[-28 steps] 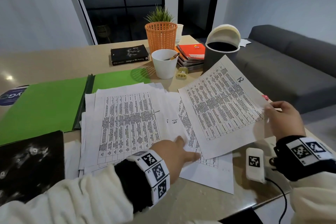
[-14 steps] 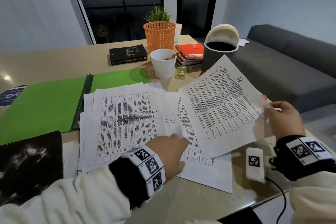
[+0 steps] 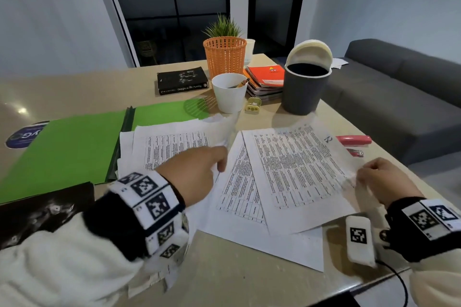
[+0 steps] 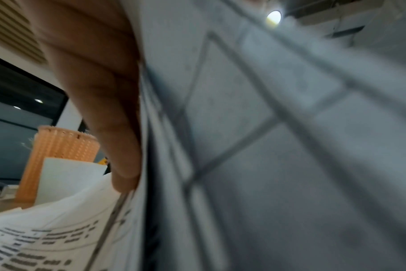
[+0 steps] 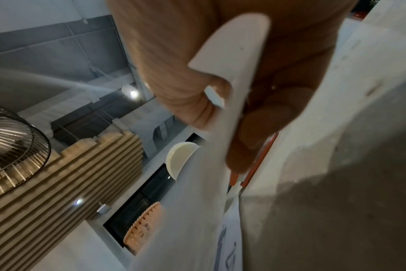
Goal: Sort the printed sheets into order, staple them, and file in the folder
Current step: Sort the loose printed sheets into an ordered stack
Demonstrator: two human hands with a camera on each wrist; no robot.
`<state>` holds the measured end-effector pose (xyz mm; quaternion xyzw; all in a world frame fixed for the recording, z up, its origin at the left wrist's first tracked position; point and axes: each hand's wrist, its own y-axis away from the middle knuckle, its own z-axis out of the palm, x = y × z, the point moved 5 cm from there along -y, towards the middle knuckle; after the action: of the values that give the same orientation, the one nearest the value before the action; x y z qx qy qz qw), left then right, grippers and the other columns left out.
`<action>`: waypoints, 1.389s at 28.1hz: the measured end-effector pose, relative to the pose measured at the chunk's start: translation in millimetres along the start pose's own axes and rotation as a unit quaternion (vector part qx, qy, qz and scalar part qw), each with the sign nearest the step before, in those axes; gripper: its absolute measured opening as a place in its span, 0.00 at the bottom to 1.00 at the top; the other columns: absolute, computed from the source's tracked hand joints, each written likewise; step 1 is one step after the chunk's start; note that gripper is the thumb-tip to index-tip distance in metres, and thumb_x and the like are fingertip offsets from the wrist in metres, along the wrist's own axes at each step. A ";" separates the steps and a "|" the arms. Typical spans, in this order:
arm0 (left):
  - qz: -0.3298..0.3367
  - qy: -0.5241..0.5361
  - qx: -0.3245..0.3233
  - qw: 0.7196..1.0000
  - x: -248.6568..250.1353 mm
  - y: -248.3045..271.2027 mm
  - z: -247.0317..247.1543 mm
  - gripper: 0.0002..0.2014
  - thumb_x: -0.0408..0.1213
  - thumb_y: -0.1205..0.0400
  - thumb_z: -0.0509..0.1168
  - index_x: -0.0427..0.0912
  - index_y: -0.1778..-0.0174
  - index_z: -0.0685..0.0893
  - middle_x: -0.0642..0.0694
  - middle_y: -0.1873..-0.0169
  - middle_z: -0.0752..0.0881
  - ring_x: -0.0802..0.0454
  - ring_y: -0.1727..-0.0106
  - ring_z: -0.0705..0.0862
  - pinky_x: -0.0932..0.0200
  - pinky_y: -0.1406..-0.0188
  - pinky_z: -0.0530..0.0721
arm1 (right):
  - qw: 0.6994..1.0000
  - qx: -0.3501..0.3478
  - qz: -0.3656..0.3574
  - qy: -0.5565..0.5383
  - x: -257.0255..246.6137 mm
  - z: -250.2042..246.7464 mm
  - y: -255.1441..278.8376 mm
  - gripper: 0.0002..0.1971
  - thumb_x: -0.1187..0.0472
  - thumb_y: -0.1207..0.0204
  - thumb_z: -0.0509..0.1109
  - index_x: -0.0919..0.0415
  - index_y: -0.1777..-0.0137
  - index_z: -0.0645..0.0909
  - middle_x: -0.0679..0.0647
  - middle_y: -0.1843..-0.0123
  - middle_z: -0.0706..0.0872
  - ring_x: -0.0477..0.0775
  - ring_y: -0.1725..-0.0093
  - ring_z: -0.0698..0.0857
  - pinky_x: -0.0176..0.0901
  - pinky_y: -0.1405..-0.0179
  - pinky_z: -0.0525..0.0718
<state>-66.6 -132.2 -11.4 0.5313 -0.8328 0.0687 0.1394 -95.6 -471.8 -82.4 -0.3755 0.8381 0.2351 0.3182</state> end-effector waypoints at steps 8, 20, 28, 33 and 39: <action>-0.015 0.036 0.082 0.996 -20.5 9.5 -38.7 0.15 0.29 0.20 0.56 0.57 0.61 0.73 0.53 0.66 0.78 0.62 0.68 0.74 0.71 0.74 0.66 | 0.999 0.034 -0.015 -0.014 -0.7 -18.9 -0.4 0.09 0.71 0.26 0.62 0.62 0.50 0.82 0.64 0.61 0.83 0.63 0.62 0.81 0.46 0.59 0.79; -0.011 0.041 0.072 0.996 -21.7 10.1 -27.9 0.13 0.30 0.19 0.56 0.56 0.59 0.74 0.53 0.60 0.79 0.63 0.68 0.74 0.74 0.72 0.67 | 0.956 0.123 -0.030 -0.263 -5.3 -67.6 -2.0 0.13 0.68 0.22 0.57 0.50 0.43 0.72 0.35 0.80 0.81 0.30 0.85 0.75 0.38 0.68 0.73; -0.009 0.046 0.075 0.996 -25.2 11.2 -30.7 0.15 0.30 0.19 0.57 0.59 0.63 0.72 0.53 0.60 0.80 0.63 0.69 0.73 0.75 0.70 0.68 | 0.997 0.047 -0.014 -0.065 -17.0 -30.5 16.9 0.09 0.74 0.25 0.60 0.67 0.54 0.82 0.62 0.66 0.81 0.57 0.70 0.75 0.39 0.73 0.74; -0.013 0.053 0.085 0.995 -27.2 12.2 -32.3 0.15 0.30 0.20 0.58 0.58 0.65 0.72 0.54 0.64 0.79 0.63 0.73 0.72 0.74 0.73 0.67 | 0.978 -0.162 -0.020 0.126 -19.8 21.5 29.5 0.07 0.68 0.27 0.66 0.54 0.58 0.81 0.53 0.66 0.83 0.54 0.68 0.80 0.39 0.71 0.73; -0.006 0.047 0.088 0.995 -24.9 12.3 -32.5 0.17 0.31 0.19 0.58 0.60 0.66 0.71 0.52 0.66 0.77 0.61 0.71 0.72 0.72 0.72 0.66 | 0.960 -0.235 -0.020 0.152 -27.6 53.7 40.9 0.03 0.63 0.26 0.67 0.60 0.59 0.82 0.53 0.66 0.84 0.52 0.66 0.82 0.38 0.69 0.79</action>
<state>-62.7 -96.8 12.4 0.5427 -0.8129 0.1659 0.1311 -94.1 -399.7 -93.3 -0.4880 0.7899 0.3591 0.0947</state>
